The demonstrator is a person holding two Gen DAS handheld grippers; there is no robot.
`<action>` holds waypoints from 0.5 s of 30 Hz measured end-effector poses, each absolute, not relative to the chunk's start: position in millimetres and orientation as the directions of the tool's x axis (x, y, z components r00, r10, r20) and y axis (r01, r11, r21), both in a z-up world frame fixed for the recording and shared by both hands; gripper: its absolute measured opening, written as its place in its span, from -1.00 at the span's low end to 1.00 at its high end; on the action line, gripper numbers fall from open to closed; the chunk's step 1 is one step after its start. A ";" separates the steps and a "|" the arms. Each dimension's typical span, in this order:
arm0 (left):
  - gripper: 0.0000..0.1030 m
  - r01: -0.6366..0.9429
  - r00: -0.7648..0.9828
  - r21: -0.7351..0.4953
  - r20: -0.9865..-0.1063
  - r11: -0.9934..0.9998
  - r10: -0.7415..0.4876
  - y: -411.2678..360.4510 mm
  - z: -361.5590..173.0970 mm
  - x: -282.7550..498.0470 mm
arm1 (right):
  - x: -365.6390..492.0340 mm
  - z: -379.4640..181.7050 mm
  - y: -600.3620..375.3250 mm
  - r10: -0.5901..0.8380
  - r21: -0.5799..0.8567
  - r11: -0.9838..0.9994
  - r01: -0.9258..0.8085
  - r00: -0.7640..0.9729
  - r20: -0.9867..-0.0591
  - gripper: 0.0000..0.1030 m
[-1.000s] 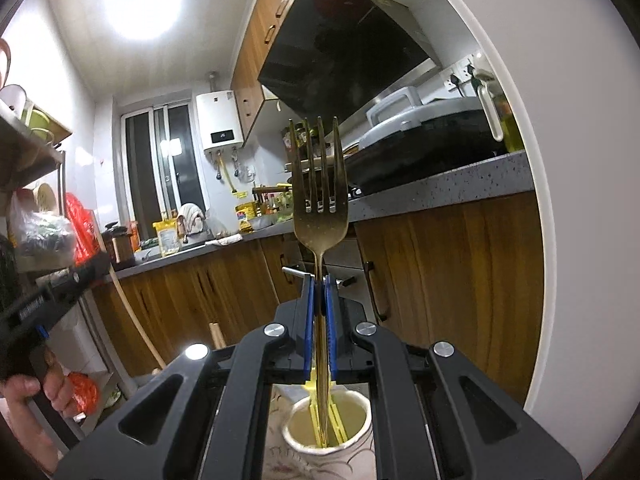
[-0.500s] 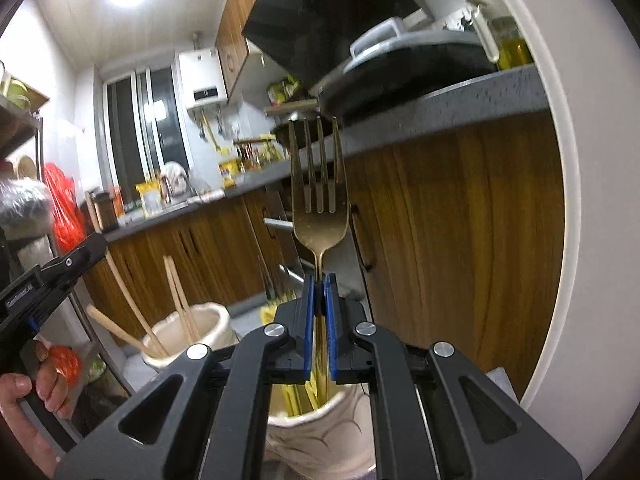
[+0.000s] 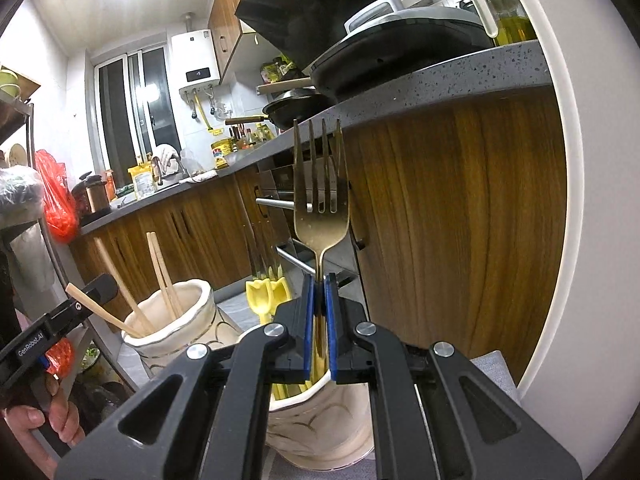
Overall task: Organize utensils
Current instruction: 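Open the left tool to drop the chopstick while the right tool drops the fork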
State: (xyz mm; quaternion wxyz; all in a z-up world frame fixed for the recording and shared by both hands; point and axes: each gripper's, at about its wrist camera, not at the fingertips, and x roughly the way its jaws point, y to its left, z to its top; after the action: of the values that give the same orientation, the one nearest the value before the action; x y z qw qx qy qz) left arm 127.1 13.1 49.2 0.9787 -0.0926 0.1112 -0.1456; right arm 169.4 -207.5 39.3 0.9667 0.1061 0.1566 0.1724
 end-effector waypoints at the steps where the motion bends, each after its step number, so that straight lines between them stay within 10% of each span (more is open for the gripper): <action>1: -0.87 0.263 0.933 -0.215 -0.193 0.941 -0.305 13.4 48.2 127.4 | 170.1 40.2 -207.1 0.365 0.260 0.918 -0.298 0.892 -0.267 -0.89; 8: -0.55 0.256 0.934 -0.224 -0.194 0.940 -0.300 15.5 45.8 126.9 | 169.2 39.0 -205.0 0.360 0.268 0.919 -0.289 0.893 -0.270 -0.88; 15: 0.00 0.228 0.945 -0.245 -0.176 0.942 -0.274 24.0 46.7 119.8 | 166.6 38.7 -205.5 0.373 0.277 0.913 -0.300 0.890 -0.263 -0.35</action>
State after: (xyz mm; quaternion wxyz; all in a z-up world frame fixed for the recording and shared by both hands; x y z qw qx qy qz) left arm 119.8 24.0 46.7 0.9799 -0.1116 0.1043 -0.1280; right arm 166.6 -205.5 38.7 0.9652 0.1151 0.1572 0.1742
